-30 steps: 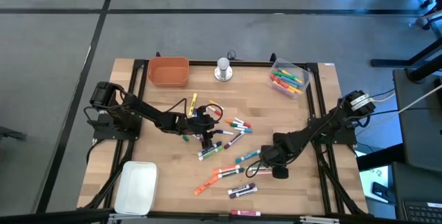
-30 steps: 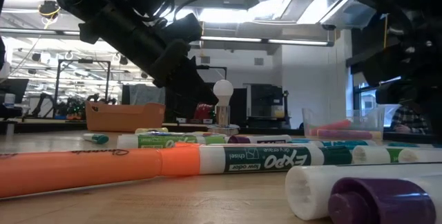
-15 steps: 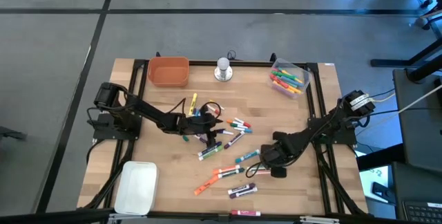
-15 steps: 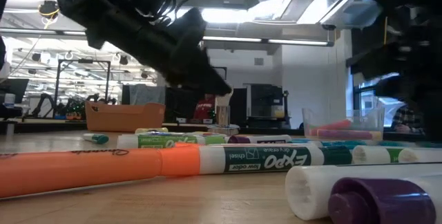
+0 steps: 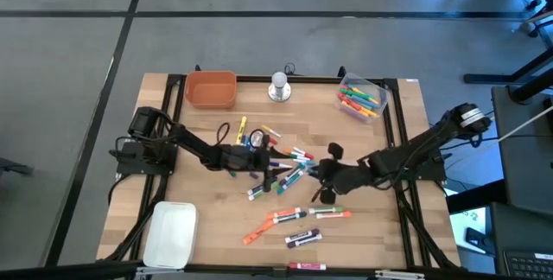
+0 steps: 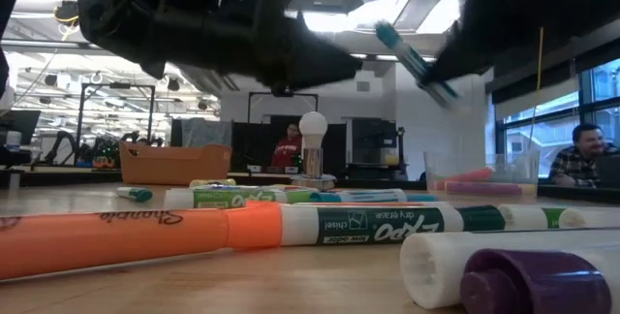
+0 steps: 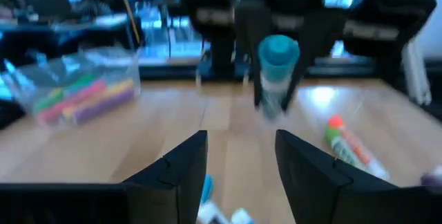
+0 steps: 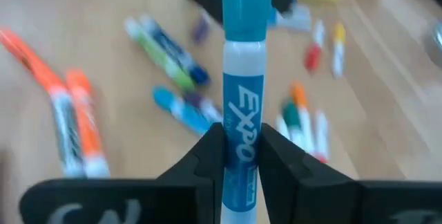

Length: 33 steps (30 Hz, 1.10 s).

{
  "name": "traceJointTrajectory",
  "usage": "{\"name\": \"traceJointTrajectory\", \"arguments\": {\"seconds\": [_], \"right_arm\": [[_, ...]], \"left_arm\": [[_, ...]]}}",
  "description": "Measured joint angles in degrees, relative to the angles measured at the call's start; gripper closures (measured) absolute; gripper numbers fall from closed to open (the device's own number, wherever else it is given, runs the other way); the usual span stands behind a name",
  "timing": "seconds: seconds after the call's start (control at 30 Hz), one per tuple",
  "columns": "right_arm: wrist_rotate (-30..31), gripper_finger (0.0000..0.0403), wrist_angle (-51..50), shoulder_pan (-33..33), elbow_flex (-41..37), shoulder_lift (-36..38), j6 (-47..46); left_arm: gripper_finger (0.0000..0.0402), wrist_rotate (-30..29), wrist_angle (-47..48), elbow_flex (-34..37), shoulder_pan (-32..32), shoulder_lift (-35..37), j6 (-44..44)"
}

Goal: Pick & Place Markers
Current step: Put the light blue marker pen into the orange bin

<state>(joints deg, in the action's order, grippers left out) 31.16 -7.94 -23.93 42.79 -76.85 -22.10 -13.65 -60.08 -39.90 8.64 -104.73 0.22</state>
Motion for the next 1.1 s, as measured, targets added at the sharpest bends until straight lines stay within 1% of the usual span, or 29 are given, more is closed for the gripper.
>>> {"name": "traceJointTrajectory", "arguments": {"seconds": [0.17,0.23,0.3,0.33,0.5,0.57,0.7,0.77,0.83,0.9,0.97,1.03,1.1], "right_arm": [[-3.85,0.0337,27.99,2.66,-10.22,0.36,4.98],[-5.37,0.0337,39.08,3.65,-13.69,0.01,6.44],[-6.27,0.0337,46.26,4.37,-16.28,-0.01,8.15],[-6.56,0.0337,48.09,4.67,-17.10,-0.01,8.71],[-7.76,0.0337,49.24,5.72,-18.11,-0.09,9.11],[-8.28,0.0337,49.28,5.86,-18.11,-0.35,9.51],[-8.48,0.0337,50.45,5.84,-18.13,-0.32,11.15],[-8.47,0.0337,49.98,5.83,-18.13,-0.32,12.08],[-8.39,0.0337,50.00,5.82,-18.13,-0.32,12.36],[-8.39,0.0337,50.02,5.81,-18.13,-0.32,12.78],[-8.31,0.0337,50.11,5.59,-18.13,-0.32,13.57],[-8.32,0.0337,50.11,5.26,-18.13,-0.32,13.67],[-7.92,0.0337,50.11,4.82,-18.13,-0.32,13.91]], "left_arm": [[0.0232,6.38,-6.39,0.00,-0.44,0.25,-0.52],[0.0226,7.55,-8.63,-0.02,-0.99,0.25,-0.50],[0.0215,8.65,-8.77,-0.43,-1.87,0.25,-1.18],[0.0208,9.47,-8.67,-0.66,-2.26,0.25,-1.94],[0.0174,13.57,-8.60,-2.67,-3.56,0.25,-2.33],[0.0167,14.07,-7.68,-3.85,-3.56,0.25,-1.41],[0.0165,14.50,-4.02,-6.97,-3.56,-1.05,-0.03],[0.0165,16.04,-3.88,-8.54,-3.56,-2.49,-0.03],[0.0166,16.33,-4.05,-9.77,-3.50,-3.76,-0.13],[0.0176,15.91,-3.97,-10.49,-3.50,-4.63,-1.08],[0.0198,15.49,-4.04,-10.62,-3.67,-4.93,-2.27],[0.0232,15.09,-3.97,-10.64,-4.10,-4.97,-3.11],[0.0277,15.52,-3.99,-10.64,-4.56,-4.98,-3.86]]}}
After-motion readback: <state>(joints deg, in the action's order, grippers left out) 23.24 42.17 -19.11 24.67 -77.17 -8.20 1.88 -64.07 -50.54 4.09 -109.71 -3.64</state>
